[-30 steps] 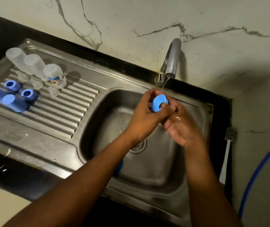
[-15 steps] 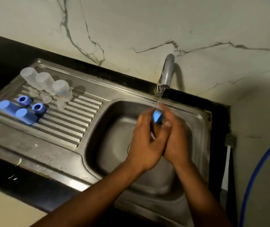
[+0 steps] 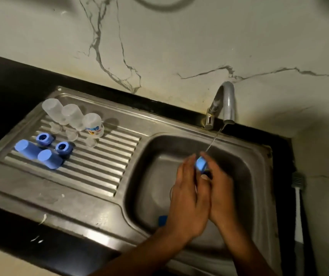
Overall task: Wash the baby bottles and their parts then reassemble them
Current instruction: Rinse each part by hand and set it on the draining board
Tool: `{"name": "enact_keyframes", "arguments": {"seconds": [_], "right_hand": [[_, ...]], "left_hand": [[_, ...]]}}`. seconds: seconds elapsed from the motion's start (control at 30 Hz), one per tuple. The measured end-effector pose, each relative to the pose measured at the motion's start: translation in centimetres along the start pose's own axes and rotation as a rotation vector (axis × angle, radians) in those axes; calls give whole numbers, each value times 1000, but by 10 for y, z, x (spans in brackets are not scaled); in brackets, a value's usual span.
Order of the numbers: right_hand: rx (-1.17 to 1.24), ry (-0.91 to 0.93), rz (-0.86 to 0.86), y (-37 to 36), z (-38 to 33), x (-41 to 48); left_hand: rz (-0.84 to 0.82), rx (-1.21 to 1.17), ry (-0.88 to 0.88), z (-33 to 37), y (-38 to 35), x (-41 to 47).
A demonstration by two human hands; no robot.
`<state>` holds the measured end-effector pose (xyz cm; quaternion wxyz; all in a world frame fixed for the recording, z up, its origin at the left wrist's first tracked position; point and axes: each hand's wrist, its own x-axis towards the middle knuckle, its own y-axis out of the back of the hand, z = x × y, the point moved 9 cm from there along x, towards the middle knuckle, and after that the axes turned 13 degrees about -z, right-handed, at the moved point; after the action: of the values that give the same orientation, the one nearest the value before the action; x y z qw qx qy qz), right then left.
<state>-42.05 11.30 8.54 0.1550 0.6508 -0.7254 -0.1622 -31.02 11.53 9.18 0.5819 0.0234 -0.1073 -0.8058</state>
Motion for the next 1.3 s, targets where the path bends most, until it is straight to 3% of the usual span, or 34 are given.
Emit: {"name": "enact_keyframes", "arguments": {"seconds": [0.07, 0.1, 0.2, 0.23, 0.27, 0.37, 0.5, 0.7, 0.9, 1.17, 1.3], "right_hand": [[5, 97, 137, -2, 0, -11], [-32, 7, 138, -16, 22, -14], [-181, -547, -246, -99, 112, -20], [-246, -631, -260, -109, 120, -22], [-313, -578, -203, -112, 114, -14], [-171, -342, -83, -143, 53, -1], [-6, -140, -141, -219, 1, 40], [-7, -78, -160, -332, -36, 89], [-297, -208, -56, -365, -26, 98], [-275, -163, -36, -363, -16, 100], [-203, -170, -78, -358, -9, 96]], "left_hand": [[-48, 93, -195, 17, 11, 0], [-123, 185, -132, -2, 9, 3], [-384, 419, 587, -118, 32, -3], [-426, 424, 657, -138, 44, -10], [-386, 309, 601, -147, 56, -7], [-299, -149, 386, -149, 103, -12], [36, -165, 416, -175, 206, -15], [226, -36, 515, -208, 319, -16], [141, 58, 482, -210, 332, -12], [32, 131, 437, -217, 317, -4], [73, 137, 427, -209, 314, -8]]}}
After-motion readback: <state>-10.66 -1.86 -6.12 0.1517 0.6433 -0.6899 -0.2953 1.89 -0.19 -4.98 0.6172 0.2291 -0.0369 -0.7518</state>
